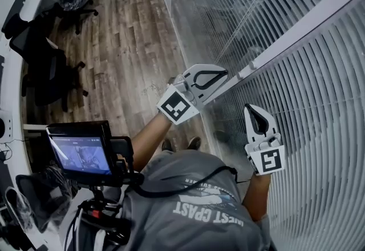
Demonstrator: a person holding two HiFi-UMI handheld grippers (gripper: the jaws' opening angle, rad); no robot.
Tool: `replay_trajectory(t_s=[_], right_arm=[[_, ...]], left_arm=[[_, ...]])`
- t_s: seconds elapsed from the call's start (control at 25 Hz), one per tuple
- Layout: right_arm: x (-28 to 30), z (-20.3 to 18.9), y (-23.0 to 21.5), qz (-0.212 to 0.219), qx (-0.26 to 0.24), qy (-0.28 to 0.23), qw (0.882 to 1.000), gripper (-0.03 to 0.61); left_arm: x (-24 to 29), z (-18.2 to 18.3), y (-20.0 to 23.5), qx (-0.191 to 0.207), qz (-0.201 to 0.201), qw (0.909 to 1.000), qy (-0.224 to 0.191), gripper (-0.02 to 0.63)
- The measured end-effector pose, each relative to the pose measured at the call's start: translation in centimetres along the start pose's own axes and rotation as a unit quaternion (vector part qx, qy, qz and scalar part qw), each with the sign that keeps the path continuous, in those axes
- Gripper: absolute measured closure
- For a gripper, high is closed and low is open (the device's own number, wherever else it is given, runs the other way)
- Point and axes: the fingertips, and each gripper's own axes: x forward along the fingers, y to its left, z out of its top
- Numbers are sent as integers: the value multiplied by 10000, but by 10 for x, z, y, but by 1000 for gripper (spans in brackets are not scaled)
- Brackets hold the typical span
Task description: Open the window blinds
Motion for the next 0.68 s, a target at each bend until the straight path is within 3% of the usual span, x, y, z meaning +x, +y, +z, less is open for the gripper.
replay_trajectory(t_s=[0.68], right_arm=[[-1, -13, 4, -43, 64, 54, 10000, 584]], left_arm=[[0, -9, -9, -18, -137, 9999, 9, 611]])
